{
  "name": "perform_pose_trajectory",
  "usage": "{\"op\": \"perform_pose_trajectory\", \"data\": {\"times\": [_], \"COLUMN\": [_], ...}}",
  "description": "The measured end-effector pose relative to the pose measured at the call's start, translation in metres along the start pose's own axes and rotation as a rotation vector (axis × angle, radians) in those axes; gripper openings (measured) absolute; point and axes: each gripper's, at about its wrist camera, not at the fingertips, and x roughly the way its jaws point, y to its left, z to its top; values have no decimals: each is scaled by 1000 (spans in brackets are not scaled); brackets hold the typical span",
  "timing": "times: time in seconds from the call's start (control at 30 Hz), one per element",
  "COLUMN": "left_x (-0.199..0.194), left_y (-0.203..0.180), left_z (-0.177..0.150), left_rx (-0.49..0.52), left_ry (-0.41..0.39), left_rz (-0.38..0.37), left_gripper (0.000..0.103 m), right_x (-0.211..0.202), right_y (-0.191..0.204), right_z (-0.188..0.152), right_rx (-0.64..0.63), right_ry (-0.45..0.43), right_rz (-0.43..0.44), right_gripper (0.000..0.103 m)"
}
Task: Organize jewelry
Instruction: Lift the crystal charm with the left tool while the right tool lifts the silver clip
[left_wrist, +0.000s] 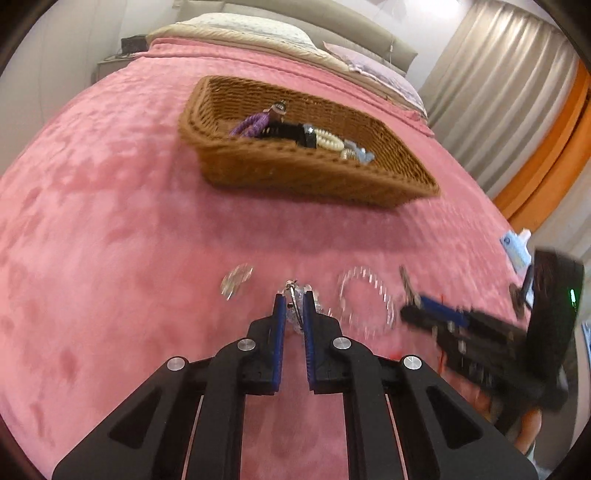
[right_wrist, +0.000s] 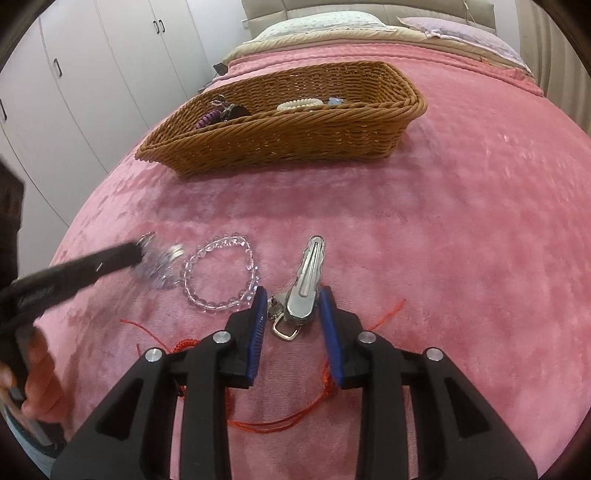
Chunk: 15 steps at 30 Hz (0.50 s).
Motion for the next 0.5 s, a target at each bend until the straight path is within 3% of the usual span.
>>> {"op": "perform_pose_trajectory", "data": {"times": [0.1,0.17,0.3,0.4,0.5], "left_x": [-12,-18,-27,-30,-36], "left_y": [8,14,17,14,6], "left_z": [-19,-30,-45,-51,-60], "left_rx": [-2,-14,-17,-10,24], "left_ry": [17,24,26,24,29], "left_rz": [12,-9,-26,-37,-52], "left_gripper": [8,8,9,15,28], "right_x": [0,-1,-2,-2,-2], "right_y": [3,6,13,13,12], "right_z": [0,-1,-4,-4,-5], "right_rx": [-11,-23,-63,-67,-64], "right_ry": [-7,-10,-15,-14,-12], "right_rz": [-12,-12,-22,-22,-12], "right_gripper": [26,19,19,19,19]}}
